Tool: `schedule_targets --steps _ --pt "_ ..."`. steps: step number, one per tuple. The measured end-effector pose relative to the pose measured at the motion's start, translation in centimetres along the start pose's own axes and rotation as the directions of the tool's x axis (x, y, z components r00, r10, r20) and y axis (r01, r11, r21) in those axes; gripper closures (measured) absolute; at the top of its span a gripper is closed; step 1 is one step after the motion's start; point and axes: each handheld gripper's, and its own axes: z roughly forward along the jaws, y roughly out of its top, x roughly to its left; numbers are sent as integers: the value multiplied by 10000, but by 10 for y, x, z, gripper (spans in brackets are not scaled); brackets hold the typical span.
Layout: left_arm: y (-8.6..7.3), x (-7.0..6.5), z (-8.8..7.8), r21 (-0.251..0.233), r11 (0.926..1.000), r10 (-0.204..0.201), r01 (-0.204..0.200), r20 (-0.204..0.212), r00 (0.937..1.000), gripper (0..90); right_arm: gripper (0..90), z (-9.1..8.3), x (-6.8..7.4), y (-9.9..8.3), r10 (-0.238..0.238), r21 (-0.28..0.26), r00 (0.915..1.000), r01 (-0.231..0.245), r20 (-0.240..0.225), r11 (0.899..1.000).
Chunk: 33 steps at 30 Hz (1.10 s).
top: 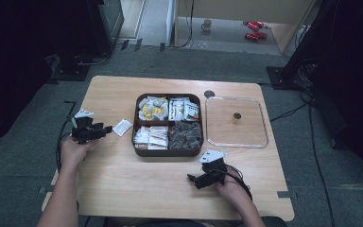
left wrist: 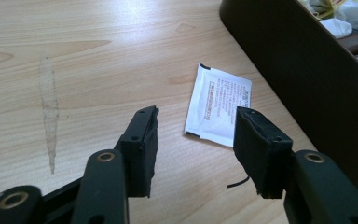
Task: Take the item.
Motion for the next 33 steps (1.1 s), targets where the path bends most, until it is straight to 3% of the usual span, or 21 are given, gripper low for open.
schedule_targets --steps 8,12,17,33 --pt "-10 6 -9 -112 9999 81 -85 -305 9995 466 0 0 0 0 -39 3 10000 39 -24 10000" --pt "-18 9 -9 220 9992 358 -347 -546 9979 464 0 0 -1 0 -66 1 10000 66 -51 10000" --pt "-23 14 -8 375 9991 202 -179 -614 9979 453 0 1 -1 1 -91 7 9999 91 -68 10000" --pt "-31 25 -5 601 9973 486 -423 -1070 9931 441 0 1 -1 1 -104 5 9999 104 -72 9999"
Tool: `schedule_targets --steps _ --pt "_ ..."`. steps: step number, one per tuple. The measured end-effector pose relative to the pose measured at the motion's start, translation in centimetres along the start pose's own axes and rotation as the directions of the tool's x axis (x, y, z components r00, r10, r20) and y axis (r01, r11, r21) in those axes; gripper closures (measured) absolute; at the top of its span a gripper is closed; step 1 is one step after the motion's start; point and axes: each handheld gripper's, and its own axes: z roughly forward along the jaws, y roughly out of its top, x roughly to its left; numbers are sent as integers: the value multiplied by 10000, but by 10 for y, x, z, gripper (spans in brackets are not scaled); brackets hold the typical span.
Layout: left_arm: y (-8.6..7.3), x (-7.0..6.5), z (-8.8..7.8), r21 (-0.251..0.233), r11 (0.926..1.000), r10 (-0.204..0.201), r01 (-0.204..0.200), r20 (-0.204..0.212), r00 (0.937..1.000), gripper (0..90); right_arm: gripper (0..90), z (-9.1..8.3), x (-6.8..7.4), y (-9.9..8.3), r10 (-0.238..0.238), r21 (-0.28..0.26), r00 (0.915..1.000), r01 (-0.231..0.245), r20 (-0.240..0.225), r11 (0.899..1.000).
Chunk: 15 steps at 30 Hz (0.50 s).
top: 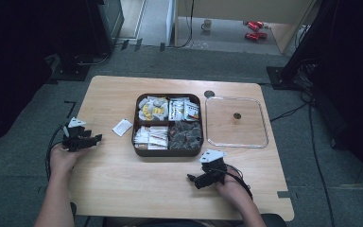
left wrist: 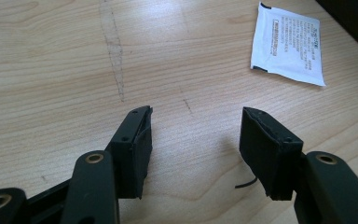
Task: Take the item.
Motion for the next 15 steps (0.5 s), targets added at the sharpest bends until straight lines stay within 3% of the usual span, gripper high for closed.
schedule_targets --steps 11,15 --pt "-6 -5 3 -302 9971 693 -701 -275 9972 347 0 0 0 0 3 -4 10000 -3 1 10000" --pt "-7 -7 6 -517 9966 624 -639 -306 9976 290 0 0 0 0 3 -3 10000 -3 0 10000"
